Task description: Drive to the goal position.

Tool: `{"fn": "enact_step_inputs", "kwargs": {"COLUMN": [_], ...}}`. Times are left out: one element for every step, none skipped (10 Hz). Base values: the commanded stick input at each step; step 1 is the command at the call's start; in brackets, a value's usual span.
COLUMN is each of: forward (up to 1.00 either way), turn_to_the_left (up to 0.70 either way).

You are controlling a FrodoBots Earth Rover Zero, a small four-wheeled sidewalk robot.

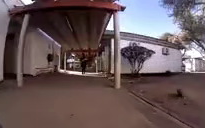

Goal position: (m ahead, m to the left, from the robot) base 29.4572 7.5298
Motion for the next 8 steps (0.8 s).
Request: {"fn": "enact_step_inputs", "kwargs": {"forward": [0.70, 0.00, 0.00, 0.00, 0.00, 0.00, 0.00, 0.00], "turn_to_the_left": [0.00, 0.00, 0.00, 0.00, 0.00, 0.00, 0.00, 0.00]}}
